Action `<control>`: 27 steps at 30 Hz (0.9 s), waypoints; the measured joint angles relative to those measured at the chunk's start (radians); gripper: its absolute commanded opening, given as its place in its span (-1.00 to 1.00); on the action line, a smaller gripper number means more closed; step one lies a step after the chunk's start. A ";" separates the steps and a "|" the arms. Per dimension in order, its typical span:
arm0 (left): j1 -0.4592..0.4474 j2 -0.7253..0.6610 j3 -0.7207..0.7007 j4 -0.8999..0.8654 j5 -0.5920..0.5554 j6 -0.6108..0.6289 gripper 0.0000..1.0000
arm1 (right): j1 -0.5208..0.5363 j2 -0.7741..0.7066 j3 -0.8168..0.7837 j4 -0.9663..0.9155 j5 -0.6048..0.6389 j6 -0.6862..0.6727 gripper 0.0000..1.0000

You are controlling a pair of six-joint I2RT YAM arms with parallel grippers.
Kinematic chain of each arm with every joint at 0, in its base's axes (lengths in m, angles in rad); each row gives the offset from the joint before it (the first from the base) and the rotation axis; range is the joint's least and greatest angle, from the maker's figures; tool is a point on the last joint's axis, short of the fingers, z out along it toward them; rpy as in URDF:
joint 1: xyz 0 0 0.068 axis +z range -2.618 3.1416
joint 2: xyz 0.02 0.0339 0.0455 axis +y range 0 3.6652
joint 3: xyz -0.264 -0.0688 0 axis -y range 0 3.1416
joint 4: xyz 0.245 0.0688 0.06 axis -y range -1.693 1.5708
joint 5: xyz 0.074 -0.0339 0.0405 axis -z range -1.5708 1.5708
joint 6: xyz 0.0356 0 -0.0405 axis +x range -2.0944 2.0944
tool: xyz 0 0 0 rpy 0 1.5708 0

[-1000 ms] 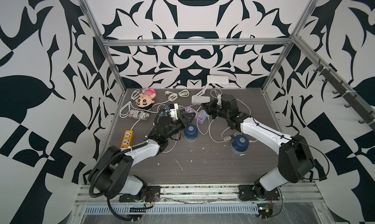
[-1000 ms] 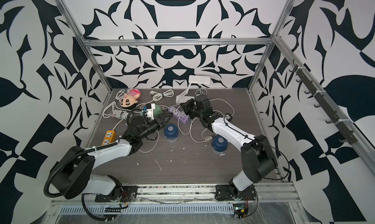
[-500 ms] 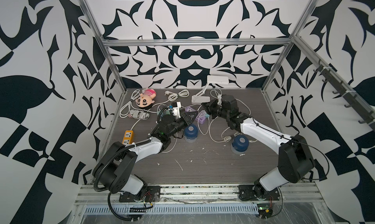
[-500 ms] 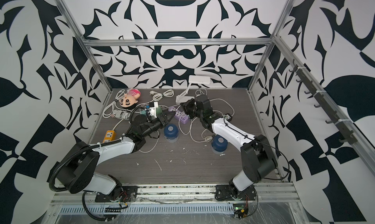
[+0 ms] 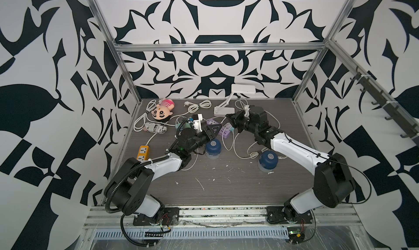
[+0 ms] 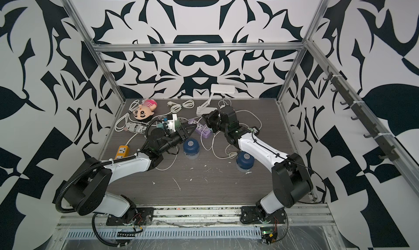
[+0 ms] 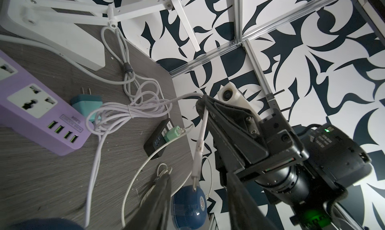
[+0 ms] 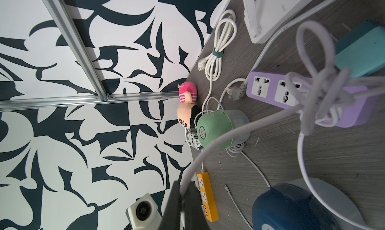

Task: Charge the cordless meat grinders
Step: Pick up the charging cable from the center of the board.

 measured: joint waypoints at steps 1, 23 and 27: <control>0.000 0.000 0.000 0.000 -0.003 0.000 -0.08 | 0.000 0.000 -0.001 0.000 0.000 0.001 -1.00; 0.000 0.020 0.003 0.025 -0.003 -0.022 -0.64 | 0.000 0.000 -0.003 0.000 0.000 0.010 -1.00; 0.000 0.020 0.003 0.028 -0.002 -0.021 -0.85 | 0.000 0.000 -0.003 0.000 -0.002 0.010 -1.00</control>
